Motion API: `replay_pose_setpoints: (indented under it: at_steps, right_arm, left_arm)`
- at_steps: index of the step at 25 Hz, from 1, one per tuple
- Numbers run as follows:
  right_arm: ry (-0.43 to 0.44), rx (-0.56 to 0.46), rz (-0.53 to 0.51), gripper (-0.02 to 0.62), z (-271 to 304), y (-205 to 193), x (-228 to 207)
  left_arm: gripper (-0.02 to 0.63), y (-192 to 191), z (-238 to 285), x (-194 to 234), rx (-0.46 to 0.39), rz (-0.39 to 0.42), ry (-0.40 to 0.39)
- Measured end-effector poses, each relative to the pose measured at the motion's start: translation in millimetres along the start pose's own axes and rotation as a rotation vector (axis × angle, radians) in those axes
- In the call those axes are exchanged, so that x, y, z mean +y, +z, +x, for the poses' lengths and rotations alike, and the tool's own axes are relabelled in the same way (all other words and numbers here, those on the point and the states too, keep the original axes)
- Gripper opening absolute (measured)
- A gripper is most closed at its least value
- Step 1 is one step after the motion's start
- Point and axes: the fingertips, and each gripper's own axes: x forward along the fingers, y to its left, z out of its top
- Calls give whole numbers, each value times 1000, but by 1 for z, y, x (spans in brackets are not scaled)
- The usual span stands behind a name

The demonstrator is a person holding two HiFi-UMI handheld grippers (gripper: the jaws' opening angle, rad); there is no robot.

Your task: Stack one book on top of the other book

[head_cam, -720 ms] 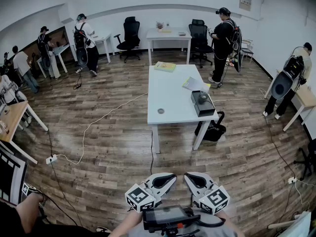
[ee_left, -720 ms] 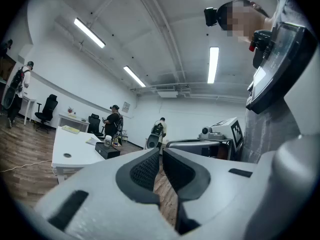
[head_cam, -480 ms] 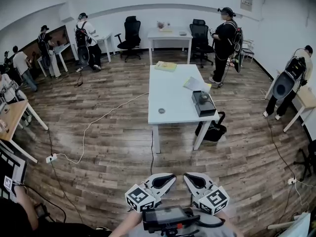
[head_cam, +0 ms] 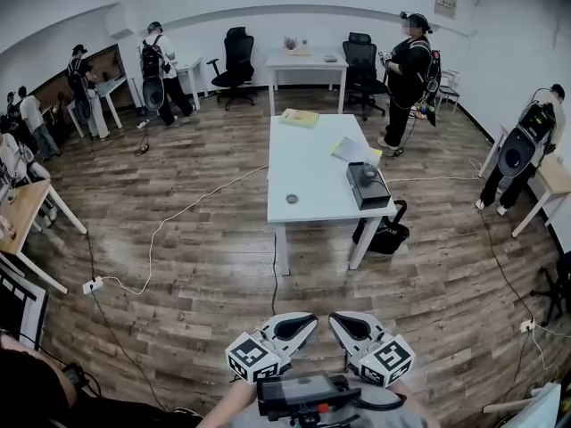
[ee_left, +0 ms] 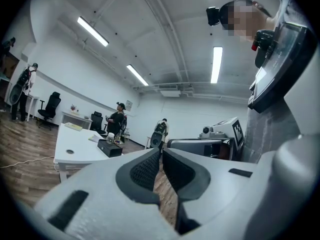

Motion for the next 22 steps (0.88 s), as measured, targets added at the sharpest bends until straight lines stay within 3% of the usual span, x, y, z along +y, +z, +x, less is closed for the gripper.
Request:
replay_pose_setpoints:
  at_steps: [11,22]
  right_arm:
    - [-6,-50,15,31,3,0,-4]
    - [12,-20,21,31,12,-1,5]
  left_arm:
    - [32,1,2,-1,9,8,-14]
    - [32,-4,-6,5,28,8,-2]
